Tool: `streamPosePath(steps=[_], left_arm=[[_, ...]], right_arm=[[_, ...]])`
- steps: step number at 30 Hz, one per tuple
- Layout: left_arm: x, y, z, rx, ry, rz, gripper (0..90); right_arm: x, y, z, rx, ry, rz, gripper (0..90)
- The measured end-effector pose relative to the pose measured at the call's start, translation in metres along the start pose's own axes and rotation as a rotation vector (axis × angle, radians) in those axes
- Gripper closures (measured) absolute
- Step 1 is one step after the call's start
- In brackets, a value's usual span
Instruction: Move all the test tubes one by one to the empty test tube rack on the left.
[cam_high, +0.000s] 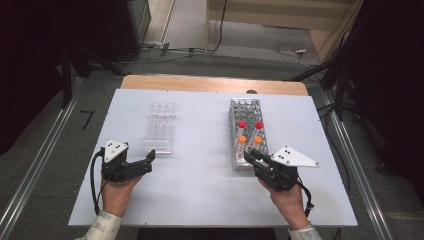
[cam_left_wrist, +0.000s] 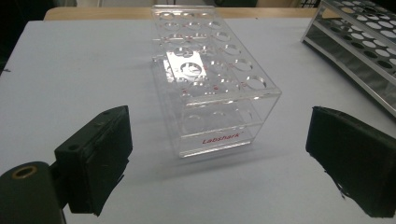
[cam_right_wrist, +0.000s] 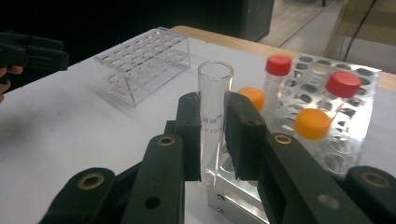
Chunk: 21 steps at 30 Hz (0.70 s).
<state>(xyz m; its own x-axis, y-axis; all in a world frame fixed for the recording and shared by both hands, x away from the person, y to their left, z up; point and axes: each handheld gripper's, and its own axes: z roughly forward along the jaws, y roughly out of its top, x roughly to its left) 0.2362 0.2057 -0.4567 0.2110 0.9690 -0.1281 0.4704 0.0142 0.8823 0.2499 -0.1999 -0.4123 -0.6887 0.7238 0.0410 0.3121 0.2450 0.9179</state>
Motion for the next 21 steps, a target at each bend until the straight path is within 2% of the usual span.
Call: streamPosePath(steps=[4,7,10,11,12,13,14,15,16,21], left_arm=[[-0.001,0.0,0.005,0.033,-0.037,0.002,7.8],[-0.001,0.001,0.006,0.031,-0.043,0.0,7.7],[-0.004,0.003,0.006,0.03,-0.056,0.006,9.0],[-0.005,0.004,0.006,0.03,-0.059,0.011,9.0],[-0.006,0.005,0.006,0.029,-0.062,0.02,10.8],[-0.007,0.006,0.006,0.031,-0.06,0.026,10.8],[-0.007,0.007,0.006,0.027,-0.063,0.023,13.1],[-0.008,0.008,0.006,0.029,-0.068,0.023,13.1],[-0.009,0.009,0.007,0.027,-0.069,0.021,13.1],[-0.012,0.012,0.005,0.014,-0.075,0.029,13.7]], right_arm=[[0.009,0.003,0.013,0.017,0.021,-0.017,74.1],[0.013,0.005,0.022,0.024,0.03,-0.028,74.1],[0.019,0.01,0.039,0.031,0.055,-0.035,74.1],[0.019,0.01,0.039,0.031,0.055,-0.035,74.1],[0.023,0.011,0.048,0.039,0.065,-0.038,74.1],[0.023,0.011,0.048,0.039,0.065,-0.038,74.1],[0.026,0.012,0.058,0.051,0.075,-0.037,74.0],[0.026,0.012,0.058,0.051,0.075,-0.037,74.0],[0.031,0.013,0.068,0.061,0.08,-0.044,74.0],[0.041,0.012,0.085,0.081,0.081,-0.065,74.1]])
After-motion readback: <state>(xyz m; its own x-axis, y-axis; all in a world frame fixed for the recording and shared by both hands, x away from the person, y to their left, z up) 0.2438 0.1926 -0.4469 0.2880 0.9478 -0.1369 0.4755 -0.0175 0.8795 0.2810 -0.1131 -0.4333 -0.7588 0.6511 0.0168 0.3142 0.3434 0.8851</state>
